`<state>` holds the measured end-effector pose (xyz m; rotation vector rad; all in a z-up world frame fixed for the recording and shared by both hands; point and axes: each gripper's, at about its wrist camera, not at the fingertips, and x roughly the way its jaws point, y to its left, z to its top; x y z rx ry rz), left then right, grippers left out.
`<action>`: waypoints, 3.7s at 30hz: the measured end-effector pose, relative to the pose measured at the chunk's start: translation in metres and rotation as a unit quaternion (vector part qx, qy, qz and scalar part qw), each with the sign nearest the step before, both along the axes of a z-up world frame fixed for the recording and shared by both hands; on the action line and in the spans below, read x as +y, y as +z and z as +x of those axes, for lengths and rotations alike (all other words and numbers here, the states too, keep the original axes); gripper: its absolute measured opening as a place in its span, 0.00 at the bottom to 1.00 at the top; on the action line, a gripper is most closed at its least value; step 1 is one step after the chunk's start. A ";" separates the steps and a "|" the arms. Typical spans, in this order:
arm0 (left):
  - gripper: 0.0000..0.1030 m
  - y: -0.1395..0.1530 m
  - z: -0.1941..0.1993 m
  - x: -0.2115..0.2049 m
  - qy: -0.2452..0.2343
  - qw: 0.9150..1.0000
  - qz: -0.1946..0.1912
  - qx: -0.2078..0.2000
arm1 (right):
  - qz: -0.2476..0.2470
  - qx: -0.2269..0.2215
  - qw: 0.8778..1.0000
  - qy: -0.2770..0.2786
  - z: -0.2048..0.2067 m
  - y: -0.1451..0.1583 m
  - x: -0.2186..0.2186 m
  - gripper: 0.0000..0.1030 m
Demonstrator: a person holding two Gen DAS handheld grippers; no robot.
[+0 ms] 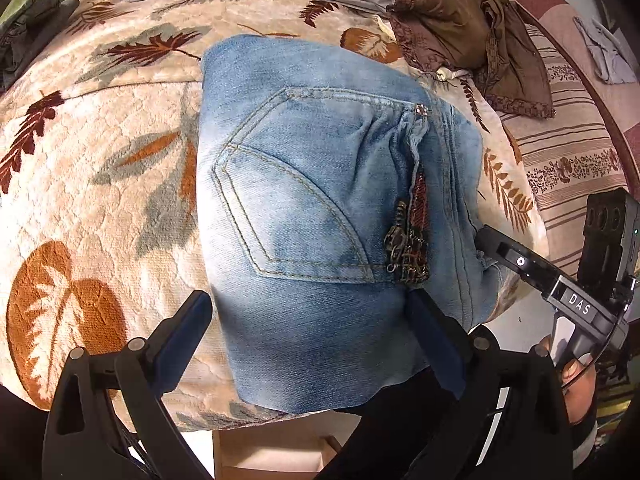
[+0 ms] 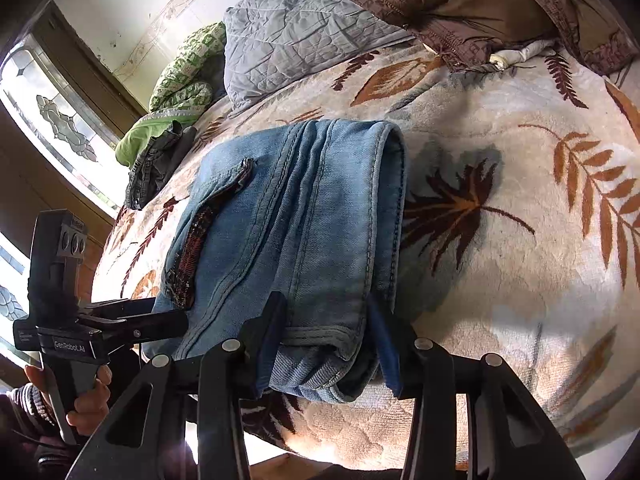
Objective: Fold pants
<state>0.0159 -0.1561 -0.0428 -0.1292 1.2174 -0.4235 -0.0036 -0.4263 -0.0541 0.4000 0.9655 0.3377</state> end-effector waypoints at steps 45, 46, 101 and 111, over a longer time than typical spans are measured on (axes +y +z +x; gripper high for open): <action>0.86 -0.012 0.085 0.036 0.009 0.987 -0.123 0.101 | 0.170 0.037 0.984 -0.028 0.062 -0.032 -0.054 0.74; 0.86 -0.017 0.083 0.033 0.007 0.987 -0.122 0.103 | 0.176 0.055 0.982 -0.025 0.062 -0.042 -0.051 0.74; 0.64 -0.017 0.211 0.135 0.128 0.991 -0.023 0.008 | 0.003 -0.016 0.999 0.049 0.224 0.013 0.165 0.28; 0.80 -0.003 0.170 0.145 0.121 0.992 -0.001 -0.049 | 0.042 0.003 0.999 -0.003 0.196 0.005 0.118 0.55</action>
